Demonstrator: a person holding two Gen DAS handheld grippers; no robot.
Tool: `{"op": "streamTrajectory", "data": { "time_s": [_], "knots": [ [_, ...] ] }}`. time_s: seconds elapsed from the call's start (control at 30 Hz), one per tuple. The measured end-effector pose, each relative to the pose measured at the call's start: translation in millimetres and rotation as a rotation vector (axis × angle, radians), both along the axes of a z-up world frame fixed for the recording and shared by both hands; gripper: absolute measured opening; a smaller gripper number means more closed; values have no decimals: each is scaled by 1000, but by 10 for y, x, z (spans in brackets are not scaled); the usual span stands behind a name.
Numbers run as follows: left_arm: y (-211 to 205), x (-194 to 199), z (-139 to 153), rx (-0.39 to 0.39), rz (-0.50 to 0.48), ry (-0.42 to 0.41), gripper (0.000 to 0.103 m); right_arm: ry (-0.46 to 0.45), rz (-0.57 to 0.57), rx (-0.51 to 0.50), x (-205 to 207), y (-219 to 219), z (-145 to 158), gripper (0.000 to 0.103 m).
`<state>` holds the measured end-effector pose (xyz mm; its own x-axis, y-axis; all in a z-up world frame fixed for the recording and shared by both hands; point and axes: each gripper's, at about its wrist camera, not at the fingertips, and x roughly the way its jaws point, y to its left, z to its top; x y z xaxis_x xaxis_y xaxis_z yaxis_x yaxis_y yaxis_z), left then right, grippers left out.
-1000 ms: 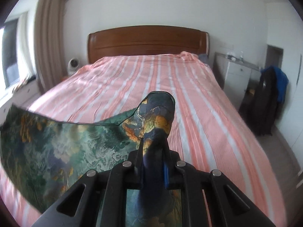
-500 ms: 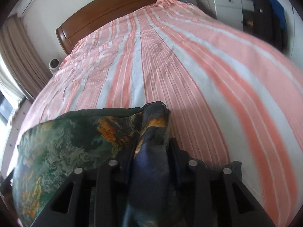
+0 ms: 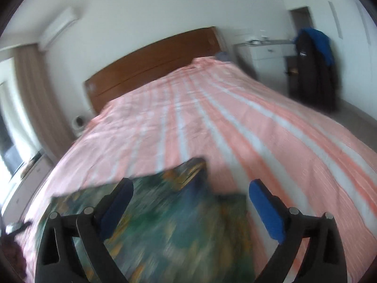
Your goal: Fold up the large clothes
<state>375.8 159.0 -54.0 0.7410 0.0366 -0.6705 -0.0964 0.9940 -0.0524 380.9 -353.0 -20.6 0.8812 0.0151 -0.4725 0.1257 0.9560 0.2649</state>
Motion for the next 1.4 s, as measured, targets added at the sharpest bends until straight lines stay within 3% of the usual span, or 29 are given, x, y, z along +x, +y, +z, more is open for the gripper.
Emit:
{"op": "streamTrajectory", "data": {
  "time_s": [0.17,0.3,0.4,0.5,0.67,0.77,0.83,0.97,1.4],
  "knots": [
    [-716,-415,3,-88,-177,41,95,97,203,-35,-784,506,-331,98],
    [-1183,-816,-78,-67,-297,100,95,164,298,-131,-1361,751,-607,98],
    [-1389,-1149,-219,-28,-312,116,97,190,337,-277,-1668,878,-812,98],
    [-1473,-1332,-441,-5,-272,116,97,174,292,-411,-1870,917,-1033,98],
    [-1541,-1385,-817,28,-169,82,97,188,240,-371,-1831,778,-1183,98],
    [-1525,-1333,-1042,32,-148,111,99,212,236,-378,-1805,724,-1295,98],
    [-1498,-1355,-1141,19,-150,74,103,231,238,-347,-1817,677,-1372,98],
    [-1517,-1403,-1189,27,-150,27,103,231,235,-301,-1751,610,-1440,103],
    [-1526,-1500,-1207,47,-141,18,103,222,234,-314,-1720,622,-1507,103]
  ]
}}
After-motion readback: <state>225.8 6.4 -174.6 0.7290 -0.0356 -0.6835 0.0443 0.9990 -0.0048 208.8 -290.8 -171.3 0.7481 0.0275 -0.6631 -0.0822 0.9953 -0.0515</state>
